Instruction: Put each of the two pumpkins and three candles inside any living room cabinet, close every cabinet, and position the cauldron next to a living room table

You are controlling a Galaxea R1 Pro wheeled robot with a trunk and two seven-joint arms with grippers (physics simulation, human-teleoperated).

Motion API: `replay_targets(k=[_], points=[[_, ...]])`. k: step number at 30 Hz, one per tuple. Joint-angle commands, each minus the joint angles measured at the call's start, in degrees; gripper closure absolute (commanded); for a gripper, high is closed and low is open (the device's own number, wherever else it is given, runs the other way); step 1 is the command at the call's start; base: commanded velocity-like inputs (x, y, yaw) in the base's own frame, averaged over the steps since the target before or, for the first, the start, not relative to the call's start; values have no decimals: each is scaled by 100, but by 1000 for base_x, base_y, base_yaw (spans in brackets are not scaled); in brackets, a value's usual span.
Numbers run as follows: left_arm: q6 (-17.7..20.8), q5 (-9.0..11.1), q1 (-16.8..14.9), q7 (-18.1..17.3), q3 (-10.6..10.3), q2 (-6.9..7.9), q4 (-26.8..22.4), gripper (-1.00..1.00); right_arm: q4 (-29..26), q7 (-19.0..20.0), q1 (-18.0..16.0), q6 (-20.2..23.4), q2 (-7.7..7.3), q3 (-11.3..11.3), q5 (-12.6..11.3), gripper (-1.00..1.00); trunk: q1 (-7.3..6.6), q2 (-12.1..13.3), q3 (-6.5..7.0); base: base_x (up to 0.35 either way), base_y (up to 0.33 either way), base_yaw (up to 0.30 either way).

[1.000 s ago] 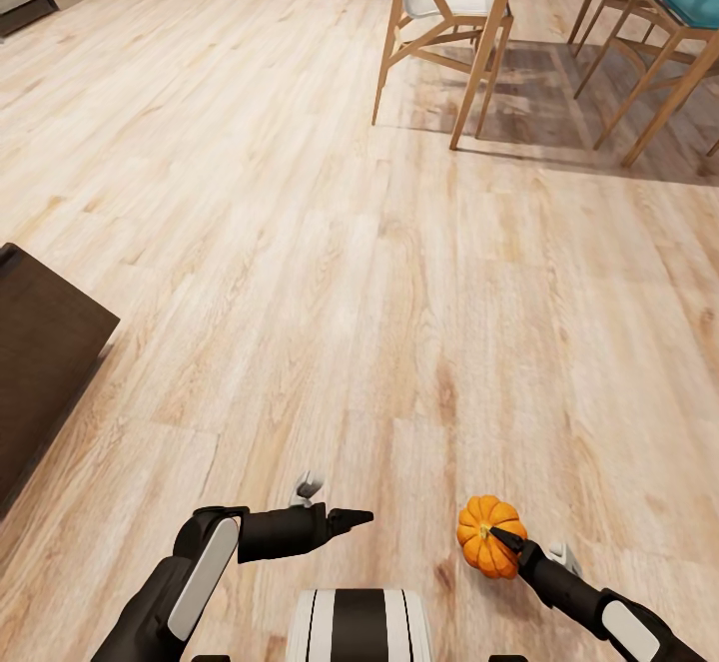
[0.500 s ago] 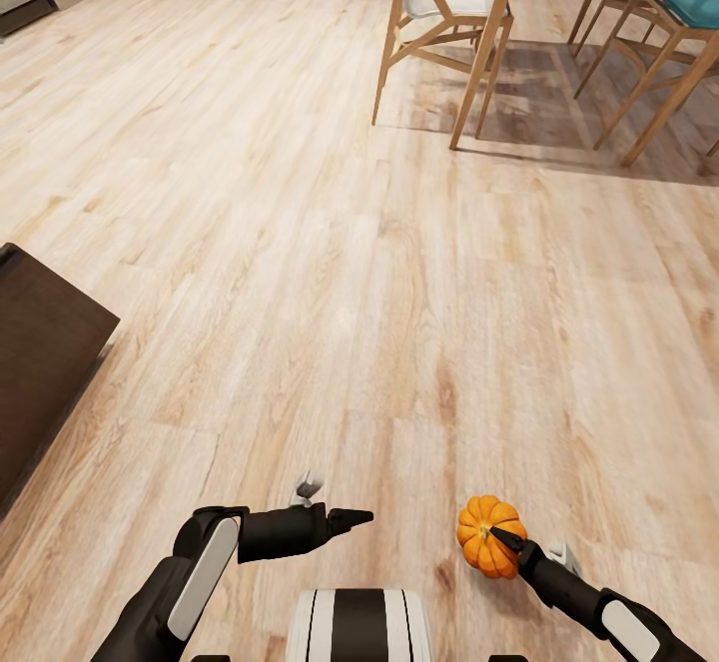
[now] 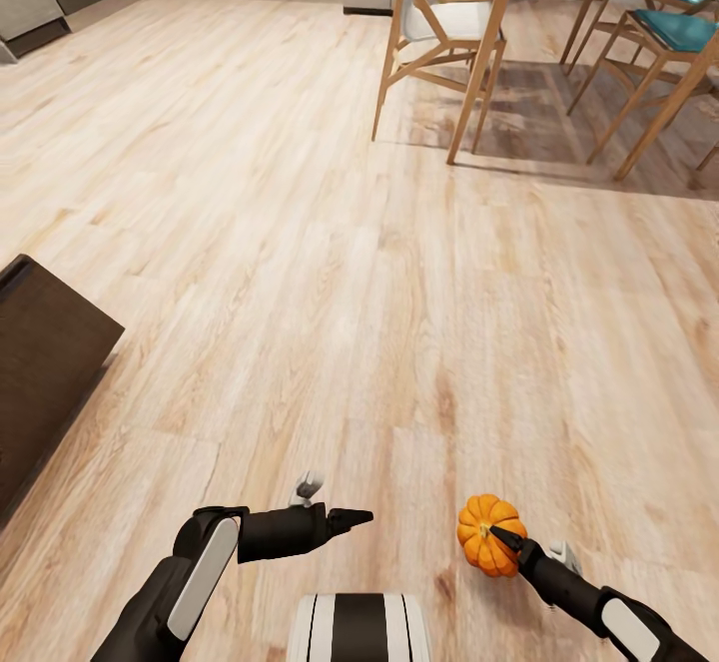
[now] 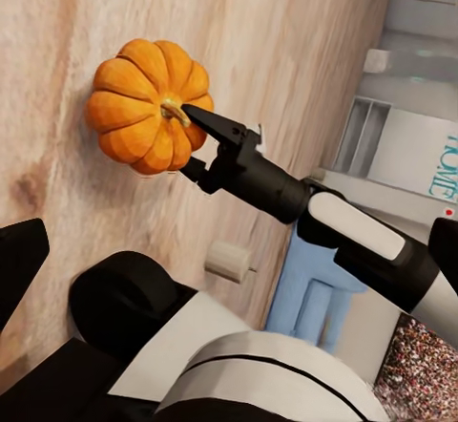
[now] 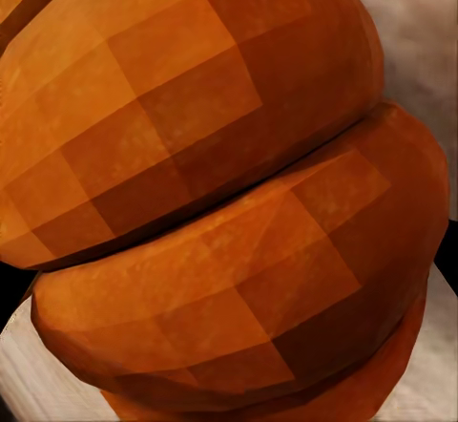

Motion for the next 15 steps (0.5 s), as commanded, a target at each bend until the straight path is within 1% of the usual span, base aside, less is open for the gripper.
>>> replay_targets(k=[1,15], points=[[23,-1,-2,-12,-3,3,-2,-100,-25,2,-1,17,-7,41,-45,100,-3,0,19,0,0,0],[23,-1,-2,-12,4,12,-2,-100,-108,7,-1,63,-13,35,-55,100,-39,19,330,0,0,0]])
